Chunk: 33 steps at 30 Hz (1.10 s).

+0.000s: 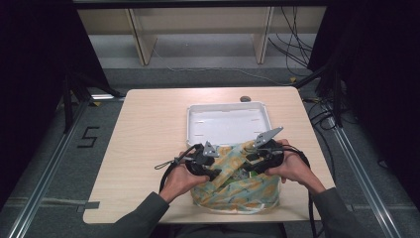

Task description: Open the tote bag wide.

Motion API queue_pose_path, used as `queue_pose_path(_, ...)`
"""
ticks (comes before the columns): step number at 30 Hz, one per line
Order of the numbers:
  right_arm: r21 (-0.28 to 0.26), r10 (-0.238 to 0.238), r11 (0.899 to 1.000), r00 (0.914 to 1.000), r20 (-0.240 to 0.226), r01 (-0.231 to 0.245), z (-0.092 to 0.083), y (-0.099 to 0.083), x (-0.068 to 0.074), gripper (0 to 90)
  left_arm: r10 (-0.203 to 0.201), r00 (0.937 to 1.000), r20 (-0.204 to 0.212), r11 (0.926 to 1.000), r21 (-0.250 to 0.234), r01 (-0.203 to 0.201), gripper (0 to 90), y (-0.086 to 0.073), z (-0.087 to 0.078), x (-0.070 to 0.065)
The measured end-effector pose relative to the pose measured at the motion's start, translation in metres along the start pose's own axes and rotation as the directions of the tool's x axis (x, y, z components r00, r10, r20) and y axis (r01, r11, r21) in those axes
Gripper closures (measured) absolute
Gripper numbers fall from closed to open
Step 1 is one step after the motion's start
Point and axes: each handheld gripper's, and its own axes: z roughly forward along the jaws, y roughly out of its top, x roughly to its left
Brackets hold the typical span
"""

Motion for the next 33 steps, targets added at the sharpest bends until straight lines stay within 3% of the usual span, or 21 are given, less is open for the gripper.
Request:
queue_pose_path(1, 0.008, 0.001, 1.0, 1.0, -0.004, -0.001, 0.001, 0.0, 0.001, 54.9, 0.007, 1.0, -0.002, 1.0, 0.005, -0.007, 76.9, 0.0, 0.001, 0.002)
queue_pose_path(4, 0.02, -0.003, 1.0, 1.0, -0.007, 0.003, 0.004, -0.001, 0.003, 54.7, 0.007, 0.9998, -0.018, 0.9999, -0.013, -0.007, 89.2, 0.002, 0.002, 0.004)
queue_pose_path(6, 0.027, 0.0, 1.0, 0.9999, -0.016, 0.0, 0.006, -0.001, 0.004, 54.8, 0.015, 0.9977, -0.067, 0.9995, -0.027, -0.016, 89.6, 0.003, 0.0, 0.011)
queue_pose_path(7, 0.027, 0.0, 1.0, 0.9999, -0.016, 0.0, 0.006, -0.001, 0.004, 54.8, 0.015, 0.9977, -0.067, 0.9995, -0.027, -0.016, 89.6, 0.003, 0.0, 0.011)
queue_pose_path(8, 0.031, -0.017, 0.999, 0.9997, -0.017, 0.018, 0.008, -0.002, 0.003, 54.8, 0.004, 0.9942, -0.107, 0.9989, -0.046, -0.009, 89.6, 0.003, -0.001, 0.018)
queue_pose_path(10, 0.045, -0.018, 0.999, 0.9997, -0.016, 0.019, 0.008, -0.002, 0.004, 54.8, -0.001, 0.9919, -0.127, 0.9983, -0.058, -0.007, 89.6, 0.003, -0.003, 0.022)
queue_pose_path(11, 0.041, -0.033, 0.999, 0.9992, -0.024, 0.034, 0.011, -0.002, 0.004, 55.0, -0.028, 0.9882, -0.151, 0.9972, -0.072, 0.017, 89.7, 0.002, -0.007, 0.03)
queue_pose_path(12, 0.053, -0.013, 0.999, 0.9997, -0.02, 0.014, 0.011, -0.002, 0.006, 55.1, -0.028, 0.9882, -0.151, 0.9972, -0.072, 0.017, 89.6, 0.002, -0.007, 0.03)
queue_pose_path(14, 0.052, -0.045, 0.998, 0.9988, -0.022, 0.046, 0.014, -0.001, 0.005, 55.1, -0.03, 0.9786, -0.204, 0.9969, -0.077, 0.014, 89.6, 0.001, -0.01, 0.038)
queue_pose_path(15, 0.07, -0.024, 0.997, 0.9995, -0.018, 0.025, 0.015, -0.001, 0.007, 55.3, -0.054, 0.9704, -0.235, 0.9938, -0.108, 0.029, 89.5, -0.001, -0.008, 0.042)
queue_pose_path(16, 0.069, -0.023, 0.997, 0.9996, -0.014, 0.024, 0.016, -0.001, 0.007, 55.3, -0.054, 0.9704, -0.235, 0.9938, -0.108, 0.029, 89.3, -0.001, -0.008, 0.042)
queue_pose_path(18, 0.063, -0.044, 0.997, 0.9989, -0.017, 0.045, 0.018, -0.001, 0.005, 55.2, -0.06, 0.9731, -0.222, 0.9936, -0.107, 0.037, 88.5, -0.003, -0.007, 0.042)
queue_pose_path(19, 0.067, -0.026, 0.997, 0.9996, -0.012, 0.026, 0.019, -0.001, 0.006, 54.9, -0.058, 0.9763, -0.208, 0.9936, -0.107, 0.036, 85.7, -0.002, -0.007, 0.04)
queue_pose_path(20, 0.061, -0.047, 0.997, 0.9989, -0.003, 0.048, 0.022, 0.003, 0.005, 53.4, -0.043, 0.9806, -0.191, 0.9953, -0.093, 0.026, 78.2, -0.001, -0.009, 0.039)
queue_pose_path(21, 0.061, -0.047, 0.997, 0.9989, -0.003, 0.048, 0.022, 0.003, 0.005, 53.4, -0.034, 0.9813, -0.19, 0.9949, -0.1, 0.015, 78.2, 0.0, -0.011, 0.036)
queue_pose_path(23, 0.056, -0.035, 0.998, 0.9994, 0.006, 0.035, 0.029, 0.008, 0.007, 53.0, -0.063, 0.9835, -0.17, 0.9852, -0.168, 0.034, 68.8, 0.004, -0.022, 0.024)
queue_pose_path(25, 0.065, -0.036, 0.997, 0.9994, 0.001, 0.035, 0.032, 0.01, 0.007, 53.0, -0.069, 0.9841, -0.163, 0.981, -0.19, 0.037, 64.1, 0.005, -0.027, 0.019)
queue_pose_path(26, 0.07, -0.064, 0.995, 0.998, -0.002, 0.064, 0.039, 0.014, 0.006, 52.8, -0.061, 0.9909, -0.12, 0.9782, -0.205, 0.035, 63.3, 0.006, -0.037, 0.009)
queue_pose_path(29, 0.098, -0.043, 0.994, 0.999, -0.013, 0.044, 0.049, 0.017, 0.005, 51.9, -0.055, 0.9969, -0.056, 0.9746, -0.22, 0.042, 62.7, 0.002, -0.044, -0.011)
queue_pose_path(31, 0.106, -0.044, 0.993, 0.999, -0.013, 0.045, 0.053, 0.017, 0.004, 51.7, -0.052, 0.9981, -0.032, 0.9751, -0.217, 0.044, 62.7, 0.0, -0.044, -0.016)
queue_pose_path(33, 0.152, -0.019, 0.988, 0.9998, -0.005, 0.02, 0.059, 0.017, 0.001, 50.3, -0.063, 0.997, 0.045, 0.9777, -0.198, 0.071, 61.3, -0.006, -0.038, -0.027)
